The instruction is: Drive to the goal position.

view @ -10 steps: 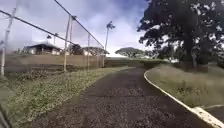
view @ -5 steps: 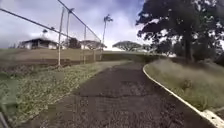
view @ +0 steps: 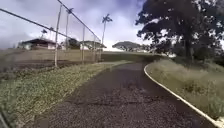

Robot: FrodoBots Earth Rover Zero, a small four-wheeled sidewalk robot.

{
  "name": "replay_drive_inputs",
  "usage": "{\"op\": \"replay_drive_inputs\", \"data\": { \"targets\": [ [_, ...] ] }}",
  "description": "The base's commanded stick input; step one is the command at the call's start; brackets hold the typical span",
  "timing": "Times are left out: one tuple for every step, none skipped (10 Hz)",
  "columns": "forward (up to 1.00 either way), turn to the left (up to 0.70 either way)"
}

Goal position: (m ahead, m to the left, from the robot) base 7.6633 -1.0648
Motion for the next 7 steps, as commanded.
{"op": "replay_drive_inputs", "data": {
  "targets": [
    [0.50, 0.00],
    [0.50, 0.00],
    [0.50, -0.02],
    [0.50, -0.48],
    [0.50, -0.50],
    [0.50, -0.50],
    [0.50, -0.50]
  ]
}}
